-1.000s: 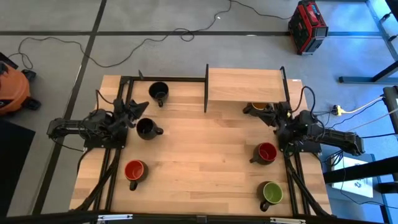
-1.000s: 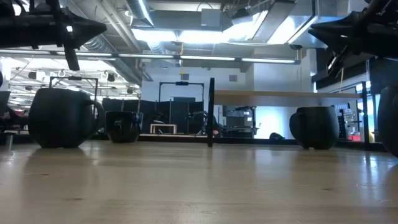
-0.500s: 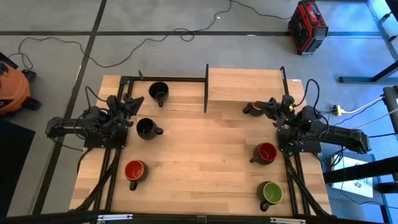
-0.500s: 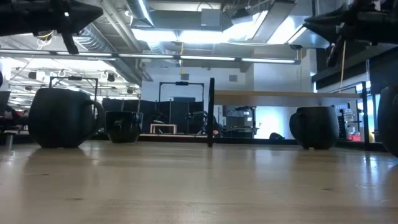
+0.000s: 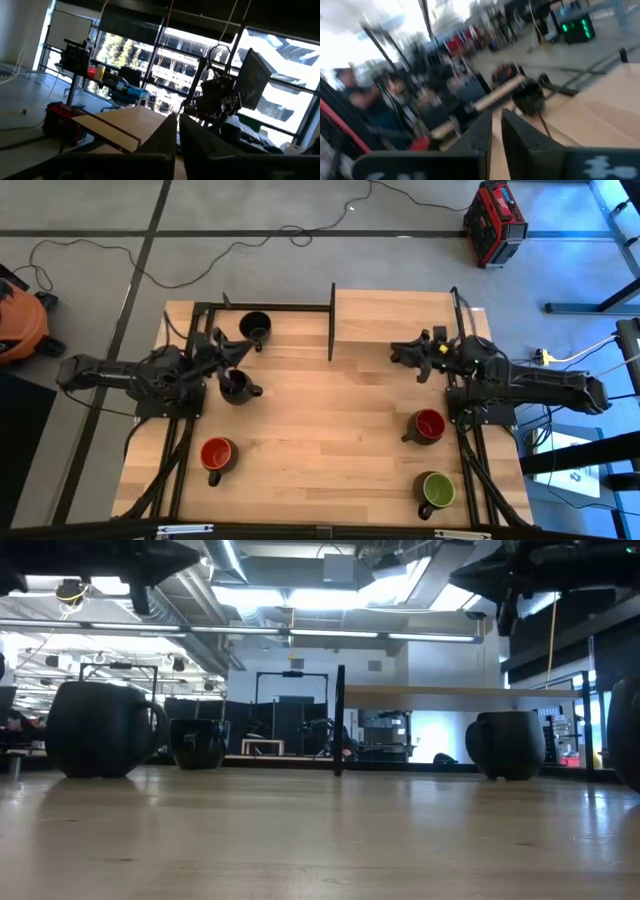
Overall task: Place coffee mugs
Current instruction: Put the yellow mug on the shelf
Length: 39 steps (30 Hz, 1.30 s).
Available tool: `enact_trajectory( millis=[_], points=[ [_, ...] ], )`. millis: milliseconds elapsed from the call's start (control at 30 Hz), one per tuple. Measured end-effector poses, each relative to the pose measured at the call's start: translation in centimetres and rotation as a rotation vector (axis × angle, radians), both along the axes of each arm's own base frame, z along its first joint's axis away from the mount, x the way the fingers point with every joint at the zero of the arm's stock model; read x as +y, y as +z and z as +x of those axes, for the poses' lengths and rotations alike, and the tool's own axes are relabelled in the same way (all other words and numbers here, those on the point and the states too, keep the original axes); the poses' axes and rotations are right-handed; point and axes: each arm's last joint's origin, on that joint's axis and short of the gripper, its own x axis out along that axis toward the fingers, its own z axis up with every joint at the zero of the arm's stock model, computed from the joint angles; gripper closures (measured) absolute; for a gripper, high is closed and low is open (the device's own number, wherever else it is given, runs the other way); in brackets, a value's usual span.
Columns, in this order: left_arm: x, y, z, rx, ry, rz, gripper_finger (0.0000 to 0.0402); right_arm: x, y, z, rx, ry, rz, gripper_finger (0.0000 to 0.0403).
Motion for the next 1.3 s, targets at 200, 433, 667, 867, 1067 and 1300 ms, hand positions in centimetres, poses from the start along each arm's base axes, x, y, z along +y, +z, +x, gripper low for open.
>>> enact_trajectory(
  millis=[200, 433, 667, 867, 1067, 1300],
  points=[
    [-0.2, 0.7, 2.0, 0.072, -0.076, 0.017, 0.0388, -0.1, 3.8, 0.4, 0.271, 0.018, -0.066, 0.037],
    [-0.1, 3.2, 3.6, 0.072, -0.071, 0.043, 0.0388, 0.1, 8.4, -0.4, 0.371, 0.035, -0.124, 0.037],
    [-0.1, 4.8, 4.7, 0.059, -0.07, 0.043, 0.0388, 0.2, 10.4, -1.0, 0.3, 0.023, -0.079, 0.037],
    [-0.1, 4.4, 5.5, 0.095, -0.071, 0.04, 0.0388, 0.4, 10.0, -1.4, 0.387, 0.029, -0.059, 0.0331],
    [-0.1, 3.7, 6.3, 0.136, -0.072, 0.031, 0.0388, 0.1, 7.6, -1.1, 0.652, 0.002, -0.013, 0.0243],
    [-0.1, 3.1, 6.9, 0.16, -0.075, 0.006, 0.0388, -0.2, 4.8, -0.1, 0.97, 0.021, -0.001, 0.0194]
  ],
)
